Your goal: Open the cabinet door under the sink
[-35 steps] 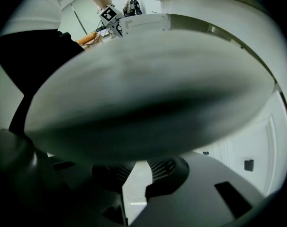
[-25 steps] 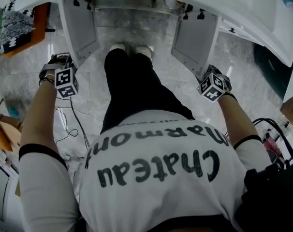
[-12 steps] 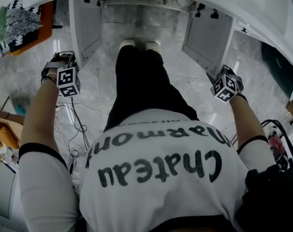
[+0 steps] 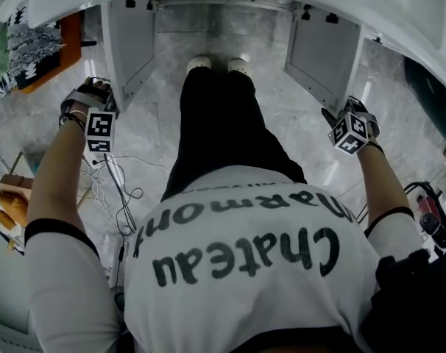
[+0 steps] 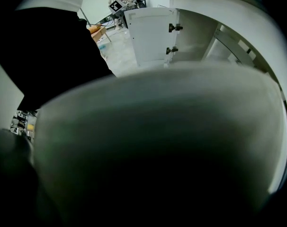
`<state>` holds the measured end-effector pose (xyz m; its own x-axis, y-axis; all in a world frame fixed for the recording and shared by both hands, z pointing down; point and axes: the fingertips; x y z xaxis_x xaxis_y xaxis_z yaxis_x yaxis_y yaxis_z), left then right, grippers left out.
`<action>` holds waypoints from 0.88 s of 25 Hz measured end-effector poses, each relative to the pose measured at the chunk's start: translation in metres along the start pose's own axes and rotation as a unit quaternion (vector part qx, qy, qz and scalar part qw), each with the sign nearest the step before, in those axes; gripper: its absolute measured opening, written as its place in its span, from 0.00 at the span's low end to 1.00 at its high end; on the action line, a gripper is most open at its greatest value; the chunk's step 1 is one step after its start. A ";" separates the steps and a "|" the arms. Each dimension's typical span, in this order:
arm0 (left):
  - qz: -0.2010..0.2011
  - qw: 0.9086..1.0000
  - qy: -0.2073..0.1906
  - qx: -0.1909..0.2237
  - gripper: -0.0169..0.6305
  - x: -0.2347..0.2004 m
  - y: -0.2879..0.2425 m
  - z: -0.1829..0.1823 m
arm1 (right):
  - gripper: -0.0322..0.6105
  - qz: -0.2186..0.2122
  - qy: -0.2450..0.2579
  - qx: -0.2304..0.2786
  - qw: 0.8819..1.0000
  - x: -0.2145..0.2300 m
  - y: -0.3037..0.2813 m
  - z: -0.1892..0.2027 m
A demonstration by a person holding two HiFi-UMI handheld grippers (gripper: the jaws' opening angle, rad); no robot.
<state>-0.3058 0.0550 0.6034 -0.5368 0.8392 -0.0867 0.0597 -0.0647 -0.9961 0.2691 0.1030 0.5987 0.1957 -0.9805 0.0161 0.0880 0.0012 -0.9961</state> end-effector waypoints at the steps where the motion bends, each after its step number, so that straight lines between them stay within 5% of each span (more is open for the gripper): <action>1: 0.003 1.000 -0.007 0.000 0.17 0.001 0.000 0.001 | 0.32 0.000 -0.003 -0.002 1.000 0.000 0.000 0.001; 10: 0.000 1.000 -0.008 0.007 0.19 0.005 -0.001 0.007 | 0.37 -0.002 -0.046 -0.015 0.999 0.000 0.000 0.002; 16: -0.047 0.992 0.117 0.011 0.21 -0.001 0.001 0.001 | 0.30 0.003 -0.059 -0.047 0.997 0.003 0.003 0.009; 20: -0.071 0.968 0.240 0.002 0.21 -0.013 0.005 0.004 | 0.28 0.012 -0.087 -0.072 0.993 0.013 0.005 0.018; 22: -0.077 0.960 0.270 -0.007 0.21 -0.015 0.005 0.005 | 0.26 0.019 -0.103 -0.087 0.991 0.016 0.006 0.022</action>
<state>-0.3013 0.0392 0.6001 -0.0259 0.9960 0.0859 0.0285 0.0866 -0.9958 0.2941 0.0917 0.5945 0.3922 -0.9196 -0.0219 -0.0887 -0.0141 -0.9960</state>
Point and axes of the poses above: the fingertips, and each gripper's own axes: y backward along the fingers, x to its right, z out of its underside, and after that the axes turned 4 degrees about z, right-handed
